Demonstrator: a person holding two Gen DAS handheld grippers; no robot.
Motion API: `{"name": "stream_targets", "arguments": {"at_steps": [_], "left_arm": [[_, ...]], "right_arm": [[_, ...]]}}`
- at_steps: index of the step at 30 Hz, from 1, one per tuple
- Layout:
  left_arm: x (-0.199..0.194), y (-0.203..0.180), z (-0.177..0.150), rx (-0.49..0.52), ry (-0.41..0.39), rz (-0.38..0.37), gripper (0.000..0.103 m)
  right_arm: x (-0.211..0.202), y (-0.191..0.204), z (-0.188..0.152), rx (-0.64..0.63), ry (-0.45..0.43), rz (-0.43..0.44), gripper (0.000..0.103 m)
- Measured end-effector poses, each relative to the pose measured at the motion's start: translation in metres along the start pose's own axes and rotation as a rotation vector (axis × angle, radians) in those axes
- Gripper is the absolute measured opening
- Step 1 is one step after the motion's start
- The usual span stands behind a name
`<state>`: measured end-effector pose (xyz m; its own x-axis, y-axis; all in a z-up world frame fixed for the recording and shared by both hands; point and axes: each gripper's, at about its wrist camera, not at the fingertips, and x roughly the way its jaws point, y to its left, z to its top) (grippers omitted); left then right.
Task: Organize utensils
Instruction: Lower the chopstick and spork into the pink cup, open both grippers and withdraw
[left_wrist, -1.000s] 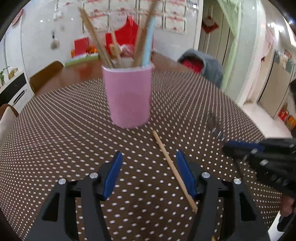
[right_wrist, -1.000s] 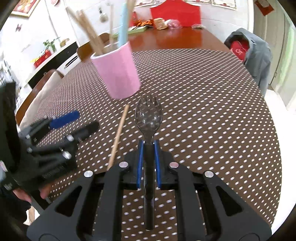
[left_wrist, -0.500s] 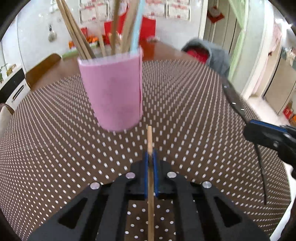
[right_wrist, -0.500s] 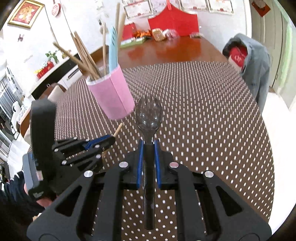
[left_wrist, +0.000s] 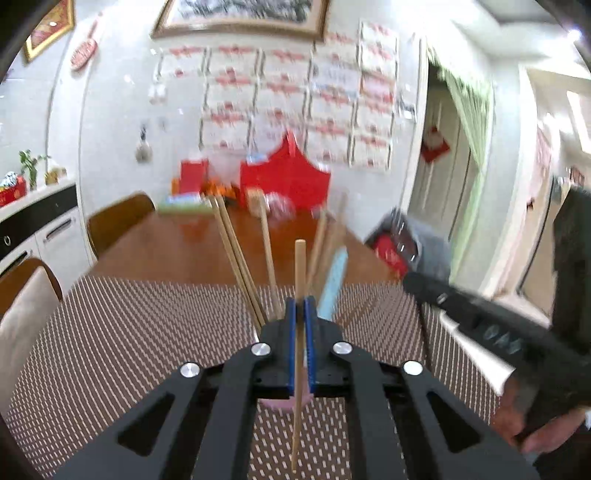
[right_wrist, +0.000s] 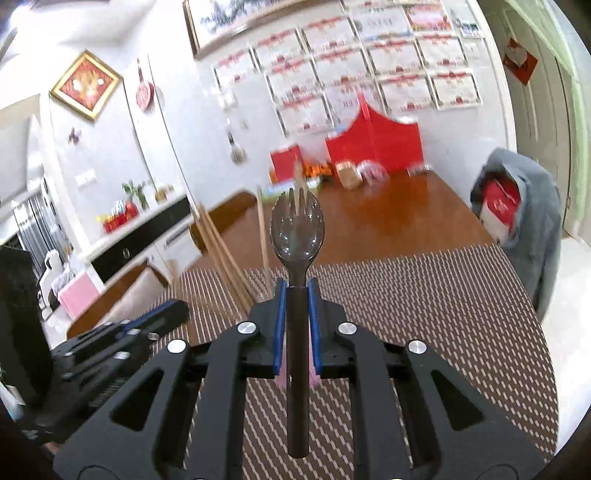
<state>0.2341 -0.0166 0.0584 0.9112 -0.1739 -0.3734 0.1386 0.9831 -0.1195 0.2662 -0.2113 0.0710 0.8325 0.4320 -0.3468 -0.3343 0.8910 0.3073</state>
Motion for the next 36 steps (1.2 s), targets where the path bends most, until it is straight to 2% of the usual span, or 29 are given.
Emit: {"name": "stream_targets", "arguments": {"at_steps": [6, 11, 13, 21, 29, 30, 32, 33, 35, 36], "left_arm": [[-0.008, 0.012, 0.052, -0.051, -0.135, 0.002, 0.005], [-0.005, 0.020, 0.078, -0.084, -0.187, -0.028, 0.005], [-0.003, 0.024, 0.087, -0.089, -0.216, -0.021, 0.005], [0.023, 0.030, 0.090, -0.078, -0.194, -0.017, 0.005], [0.042, 0.029, 0.067, -0.015, -0.119, 0.001, 0.007], [0.043, 0.029, 0.065, -0.010, -0.108, 0.004, 0.008], [0.043, 0.031, 0.060, -0.010, -0.092, 0.010, 0.021], [0.043, 0.032, 0.058, -0.009, -0.088, 0.008, 0.023], [0.039, 0.032, 0.053, 0.001, -0.080, 0.015, 0.026], [0.036, 0.031, 0.050, 0.005, -0.079, 0.018, 0.027]], "right_arm": [[0.027, 0.010, 0.017, -0.035, -0.108, 0.035, 0.012], [0.062, 0.010, 0.022, -0.066, -0.123, 0.044, 0.012], [0.078, 0.005, 0.020, -0.052, -0.106, 0.076, 0.012], [0.105, -0.002, 0.009, -0.037, -0.122, 0.126, 0.012], [0.084, 0.002, 0.004, -0.100, -0.124, 0.130, 0.014], [0.082, 0.001, 0.004, -0.096, -0.121, 0.129, 0.015], [0.071, -0.001, 0.006, -0.077, -0.124, 0.125, 0.027], [0.067, -0.002, 0.007, -0.070, -0.127, 0.123, 0.031], [0.053, -0.003, 0.010, -0.064, -0.140, 0.122, 0.046], [0.043, -0.002, 0.010, -0.066, -0.154, 0.116, 0.046]]}}
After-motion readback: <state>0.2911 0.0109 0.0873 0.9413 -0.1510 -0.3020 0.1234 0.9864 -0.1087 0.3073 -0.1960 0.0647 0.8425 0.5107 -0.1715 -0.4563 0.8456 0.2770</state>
